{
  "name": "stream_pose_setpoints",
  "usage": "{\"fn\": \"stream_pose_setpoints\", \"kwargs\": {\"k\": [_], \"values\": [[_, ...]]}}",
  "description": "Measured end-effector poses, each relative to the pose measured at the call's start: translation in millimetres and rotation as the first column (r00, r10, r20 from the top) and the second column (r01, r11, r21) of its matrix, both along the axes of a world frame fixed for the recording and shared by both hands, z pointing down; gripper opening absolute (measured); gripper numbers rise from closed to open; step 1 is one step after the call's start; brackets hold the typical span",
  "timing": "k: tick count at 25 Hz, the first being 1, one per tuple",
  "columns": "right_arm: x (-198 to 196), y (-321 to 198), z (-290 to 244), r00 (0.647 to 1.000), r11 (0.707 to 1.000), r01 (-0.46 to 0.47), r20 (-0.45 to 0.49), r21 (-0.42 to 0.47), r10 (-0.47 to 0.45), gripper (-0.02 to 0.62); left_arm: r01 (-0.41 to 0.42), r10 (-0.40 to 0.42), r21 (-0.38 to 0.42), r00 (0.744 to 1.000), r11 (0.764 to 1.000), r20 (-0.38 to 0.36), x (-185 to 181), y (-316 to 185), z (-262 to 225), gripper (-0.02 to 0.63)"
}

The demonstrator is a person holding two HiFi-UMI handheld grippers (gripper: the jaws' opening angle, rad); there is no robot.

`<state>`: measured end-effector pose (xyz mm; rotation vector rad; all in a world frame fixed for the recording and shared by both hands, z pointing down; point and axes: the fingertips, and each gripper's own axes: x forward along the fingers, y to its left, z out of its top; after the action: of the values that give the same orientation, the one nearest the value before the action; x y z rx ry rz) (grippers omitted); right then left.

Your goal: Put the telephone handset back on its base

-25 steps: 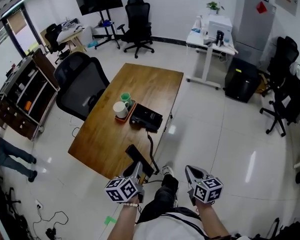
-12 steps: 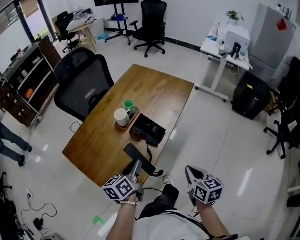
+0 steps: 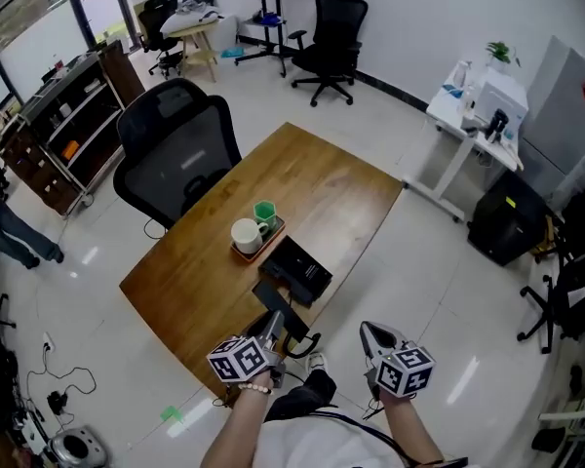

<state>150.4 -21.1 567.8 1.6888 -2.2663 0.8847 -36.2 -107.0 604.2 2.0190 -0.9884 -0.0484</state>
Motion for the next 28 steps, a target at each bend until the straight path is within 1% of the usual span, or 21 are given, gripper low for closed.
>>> {"fn": "stream_pose_setpoints", "kwargs": {"k": [4, 6, 8, 11, 17, 21, 28], "values": [[-4, -20, 8, 0.998, 0.998, 0.06, -0.005, -0.014, -0.06, -0.003, 0.028, -0.028, -0.005, 0.998, 1.0, -0.056, 8, -20, 12, 0.065], [-6, -30, 10, 0.996, 0.996, 0.086, -0.001, -0.021, -0.086, -0.003, 0.044, -0.047, -0.026, 0.993, 0.999, -0.108, 13, -30, 21, 0.066], [-5, -37, 12, 0.994, 0.994, 0.108, 0.0, -0.027, -0.108, -0.003, 0.061, -0.069, -0.05, 0.983, 0.997, -0.173, 18, -38, 28, 0.066], [0, -45, 15, 0.992, 0.991, 0.129, -0.001, -0.041, -0.129, -0.003, 0.061, -0.071, -0.051, 0.969, 0.997, -0.237, 26, -51, 38, 0.066], [4, -60, 24, 0.986, 0.984, 0.165, 0.009, -0.061, -0.165, -0.003, 0.06, -0.07, -0.043, 0.956, 0.997, -0.285, 33, -74, 64, 0.065], [4, -67, 28, 0.982, 0.98, 0.187, 0.014, -0.072, -0.186, -0.003, 0.083, -0.101, -0.066, 0.94, 0.994, -0.325, 32, -81, 77, 0.066], [-4, -81, 30, 0.975, 0.972, 0.223, 0.019, -0.074, -0.223, -0.003, 0.096, -0.117, -0.081, 0.943, 0.992, -0.313, 33, -90, 94, 0.065]]}}
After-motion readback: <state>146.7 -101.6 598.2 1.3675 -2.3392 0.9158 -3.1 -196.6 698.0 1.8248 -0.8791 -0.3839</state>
